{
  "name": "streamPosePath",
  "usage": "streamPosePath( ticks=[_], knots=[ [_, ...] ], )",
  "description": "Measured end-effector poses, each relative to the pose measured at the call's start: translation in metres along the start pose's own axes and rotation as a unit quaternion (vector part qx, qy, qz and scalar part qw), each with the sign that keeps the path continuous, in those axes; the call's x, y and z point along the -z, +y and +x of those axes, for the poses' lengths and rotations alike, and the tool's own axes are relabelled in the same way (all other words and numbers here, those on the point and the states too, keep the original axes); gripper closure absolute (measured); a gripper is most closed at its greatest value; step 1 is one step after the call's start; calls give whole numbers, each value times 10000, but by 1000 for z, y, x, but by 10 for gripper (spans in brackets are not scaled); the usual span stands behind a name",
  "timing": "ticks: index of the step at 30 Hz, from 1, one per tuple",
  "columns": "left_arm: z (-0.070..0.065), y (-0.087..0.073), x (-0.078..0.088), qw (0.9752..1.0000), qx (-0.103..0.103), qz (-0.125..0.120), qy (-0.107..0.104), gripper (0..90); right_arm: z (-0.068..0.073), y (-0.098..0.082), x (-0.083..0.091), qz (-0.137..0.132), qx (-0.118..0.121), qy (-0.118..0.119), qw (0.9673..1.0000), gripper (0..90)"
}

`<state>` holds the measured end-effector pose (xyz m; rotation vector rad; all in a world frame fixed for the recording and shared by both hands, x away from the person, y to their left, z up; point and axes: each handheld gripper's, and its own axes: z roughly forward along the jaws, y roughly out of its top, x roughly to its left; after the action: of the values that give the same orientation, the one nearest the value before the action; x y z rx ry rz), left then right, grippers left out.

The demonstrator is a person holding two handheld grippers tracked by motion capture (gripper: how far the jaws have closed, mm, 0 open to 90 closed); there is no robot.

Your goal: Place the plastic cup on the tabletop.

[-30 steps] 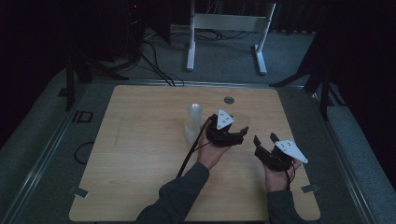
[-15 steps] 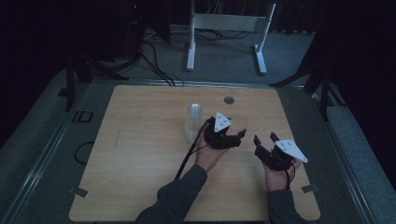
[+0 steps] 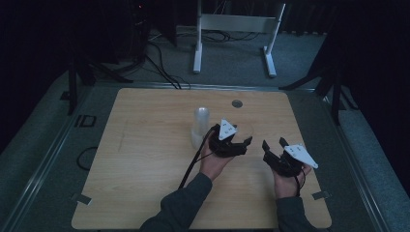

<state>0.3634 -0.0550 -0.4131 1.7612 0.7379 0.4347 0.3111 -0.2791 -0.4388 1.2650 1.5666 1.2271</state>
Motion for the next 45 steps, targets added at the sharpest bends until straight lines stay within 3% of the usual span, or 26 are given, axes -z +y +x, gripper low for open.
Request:
streamPosePath(
  ticks=[23, 45],
  knots=[
    [0, -18, 3, 10000, -48, -8, -85, 302, -1, -1, 0, 27, -6, -3, 10000, 331],
    [7, -33, 8, 10000, -22, 7, -28, 302, -2, -1, 0, 37, 3, -2, 10000, 331]
  ],
)
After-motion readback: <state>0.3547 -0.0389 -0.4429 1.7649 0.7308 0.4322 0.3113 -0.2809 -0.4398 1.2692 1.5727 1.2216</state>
